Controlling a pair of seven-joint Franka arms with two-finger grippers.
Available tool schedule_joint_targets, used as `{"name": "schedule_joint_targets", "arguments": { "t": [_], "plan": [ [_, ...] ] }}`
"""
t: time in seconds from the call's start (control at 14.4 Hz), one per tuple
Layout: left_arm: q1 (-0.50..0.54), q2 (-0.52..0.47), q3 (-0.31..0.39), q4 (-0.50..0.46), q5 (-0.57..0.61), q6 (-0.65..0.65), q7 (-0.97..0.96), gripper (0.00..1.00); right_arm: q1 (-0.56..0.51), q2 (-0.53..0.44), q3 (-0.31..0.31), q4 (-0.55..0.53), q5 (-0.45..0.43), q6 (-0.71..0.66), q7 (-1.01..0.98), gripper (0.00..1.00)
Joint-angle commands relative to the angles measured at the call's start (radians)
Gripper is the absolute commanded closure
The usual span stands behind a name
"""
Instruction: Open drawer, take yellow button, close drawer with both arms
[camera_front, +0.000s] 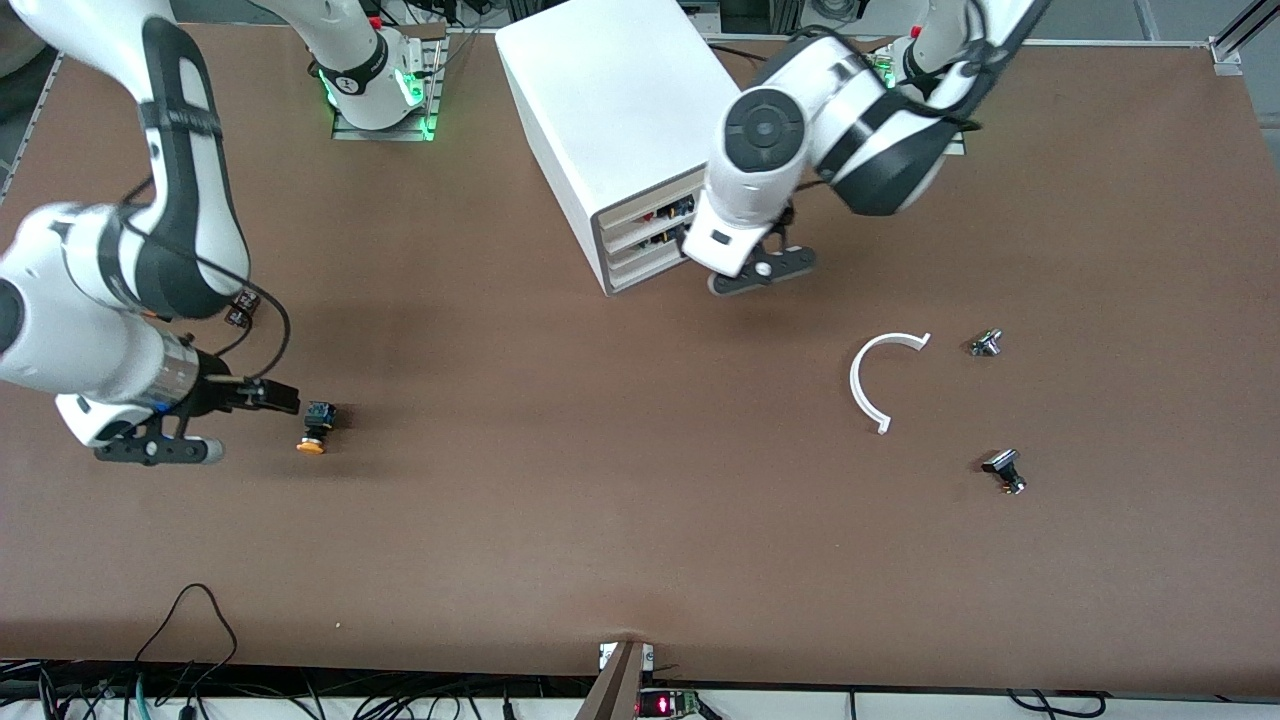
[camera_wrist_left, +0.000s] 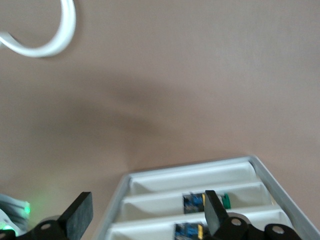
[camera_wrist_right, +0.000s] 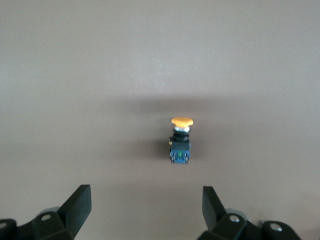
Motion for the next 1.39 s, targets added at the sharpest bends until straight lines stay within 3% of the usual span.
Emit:
{"name": "schedule_joint_targets", "arguments": {
  "t": [0.0,0.35,0.49,0.55,0.76,0.97,1.11,1.32],
  "plan": [
    [0.094,-0.063,-0.002,0.048,0.024,-0.056,0.144,0.01,0.028,-0.109,0.006,-0.006,-0.062,-0.070,0.023,0.01],
    [0.220,-0.115,0.030,0.161,0.022,-0.179,0.492,0.01,0.033,-0.174,0.010,0.039,-0.067,-0.176,0.094,0.01],
    [0.181,-0.180,0.174,0.132,0.007,-0.179,0.683,0.01,0.025,-0.206,0.023,0.044,-0.078,-0.205,0.152,0.01],
    [0.143,-0.209,0.253,0.112,0.005,-0.176,0.775,0.01,-0.002,-0.221,0.066,0.044,-0.090,-0.219,0.172,0.01],
    [0.072,-0.275,0.435,0.059,-0.015,-0.130,0.963,0.01,-0.215,-0.295,0.300,0.039,-0.148,-0.256,0.189,0.01],
    [0.060,-0.336,0.551,-0.014,-0.018,-0.035,1.165,0.01,-0.334,-0.344,0.419,0.031,-0.162,-0.297,0.221,0.01],
    [0.055,-0.350,0.607,-0.031,-0.021,-0.028,1.183,0.01,-0.377,-0.367,0.465,0.030,-0.164,-0.319,0.221,0.01],
    [0.053,-0.371,0.660,-0.105,-0.139,0.004,1.187,0.01,-0.375,-0.393,0.464,0.030,-0.164,-0.348,0.223,0.01]
  ]
}}
